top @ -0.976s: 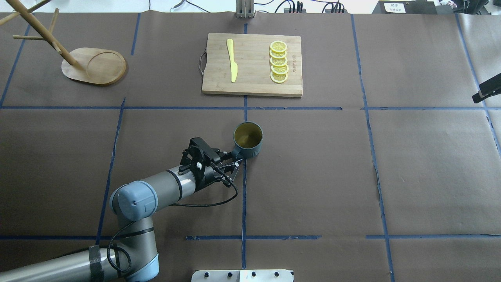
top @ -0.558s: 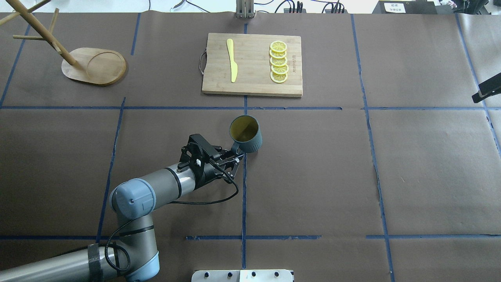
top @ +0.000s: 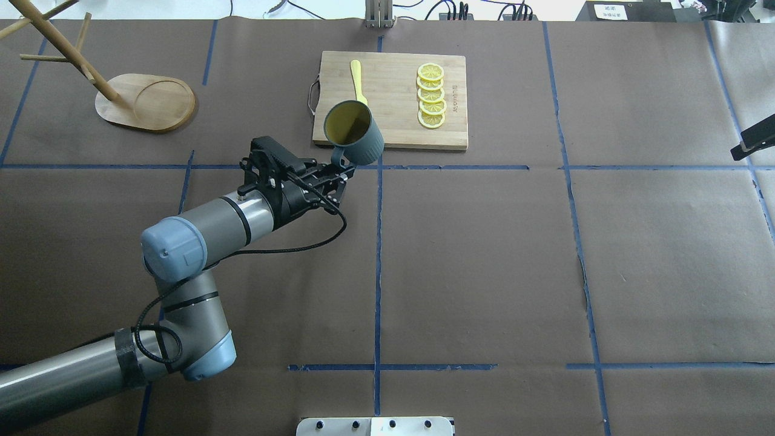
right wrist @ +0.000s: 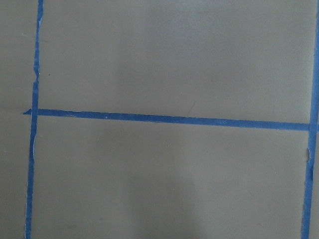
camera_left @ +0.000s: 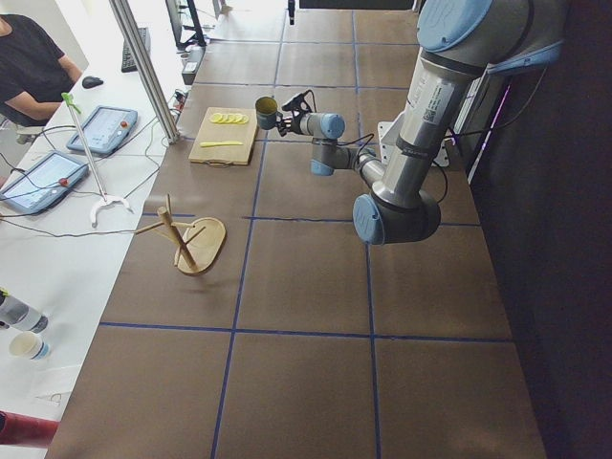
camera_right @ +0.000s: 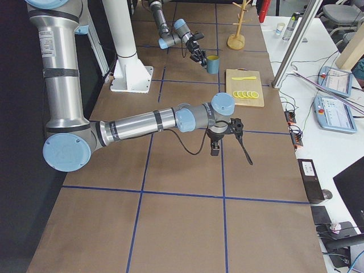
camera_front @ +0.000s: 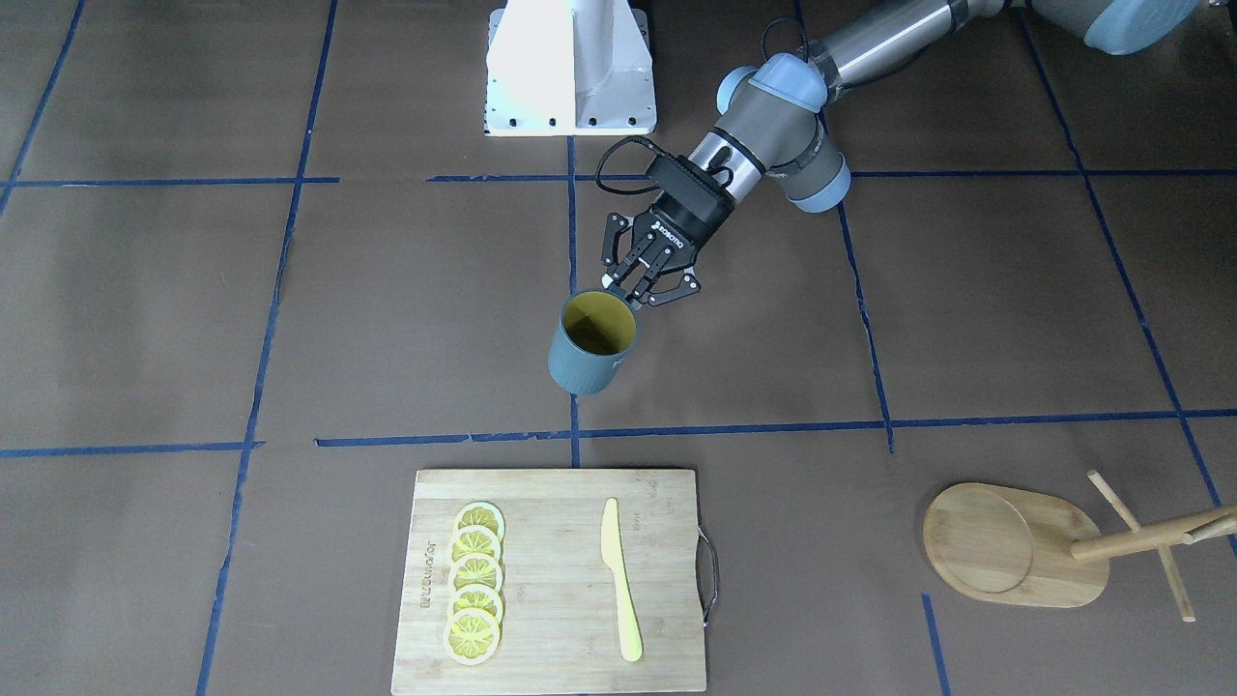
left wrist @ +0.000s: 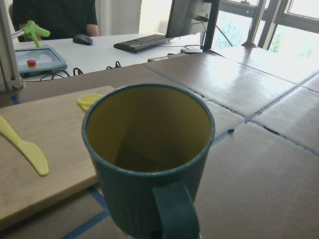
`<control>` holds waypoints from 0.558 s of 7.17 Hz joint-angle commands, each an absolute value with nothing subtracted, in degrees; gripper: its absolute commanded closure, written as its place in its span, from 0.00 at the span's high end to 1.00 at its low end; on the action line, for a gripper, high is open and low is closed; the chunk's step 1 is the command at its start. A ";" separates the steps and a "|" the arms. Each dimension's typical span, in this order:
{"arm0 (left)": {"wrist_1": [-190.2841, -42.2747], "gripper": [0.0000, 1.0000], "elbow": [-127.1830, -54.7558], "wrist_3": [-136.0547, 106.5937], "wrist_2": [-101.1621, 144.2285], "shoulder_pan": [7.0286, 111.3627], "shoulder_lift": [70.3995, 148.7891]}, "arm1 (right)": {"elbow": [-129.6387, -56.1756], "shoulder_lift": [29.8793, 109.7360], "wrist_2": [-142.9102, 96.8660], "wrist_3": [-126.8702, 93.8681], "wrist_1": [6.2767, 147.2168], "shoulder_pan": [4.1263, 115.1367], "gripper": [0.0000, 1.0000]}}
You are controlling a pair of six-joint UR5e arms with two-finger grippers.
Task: Hang cup on storage rack
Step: 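Lift the mug by its handle with the left gripper toward the wooden stand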
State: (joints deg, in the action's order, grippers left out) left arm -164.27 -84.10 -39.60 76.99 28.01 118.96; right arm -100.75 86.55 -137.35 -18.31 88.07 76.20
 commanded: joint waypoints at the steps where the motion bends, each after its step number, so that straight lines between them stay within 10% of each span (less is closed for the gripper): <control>1: -164.44 0.00 -84.20 -53.01 78.12 33.46 118.13 | -100.72 86.57 -137.37 -18.28 88.07 76.20 1.00; 4: -164.62 0.00 -83.32 -74.73 88.74 42.07 115.76 | -100.90 86.57 -137.37 -18.28 87.98 76.20 1.00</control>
